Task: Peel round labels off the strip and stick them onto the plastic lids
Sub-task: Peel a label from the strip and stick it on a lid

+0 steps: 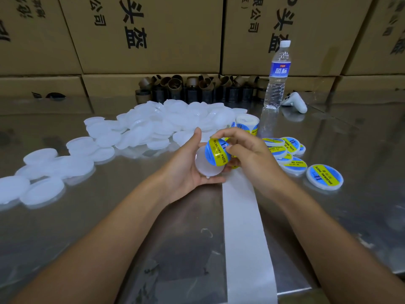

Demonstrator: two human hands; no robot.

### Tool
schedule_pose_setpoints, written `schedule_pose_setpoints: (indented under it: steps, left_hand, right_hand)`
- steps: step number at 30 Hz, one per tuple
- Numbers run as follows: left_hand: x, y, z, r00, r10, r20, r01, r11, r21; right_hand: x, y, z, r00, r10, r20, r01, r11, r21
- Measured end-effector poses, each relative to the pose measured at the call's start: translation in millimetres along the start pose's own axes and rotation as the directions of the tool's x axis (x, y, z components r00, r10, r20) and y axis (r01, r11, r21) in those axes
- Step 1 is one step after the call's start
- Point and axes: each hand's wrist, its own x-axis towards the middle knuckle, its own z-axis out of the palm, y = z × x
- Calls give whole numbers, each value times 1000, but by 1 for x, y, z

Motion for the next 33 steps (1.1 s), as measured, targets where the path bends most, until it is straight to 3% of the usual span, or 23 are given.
schedule_pose_setpoints:
  steps: [5,13,33]
  left_hand:
    - [-1,0,2,996,-29,85,25,999,48]
    - [-2,0,3,994,-55,99,50,997,56]
    - [-2,0,4,994,-66,92,63,997,35]
  right_hand:
    - [-3,5,2,997,-77,1,74,962,-264]
    - [-7,7,2,981,-186,61,193,859,-474]
    - [-7,9,2,973,-203,111,230,785,-576]
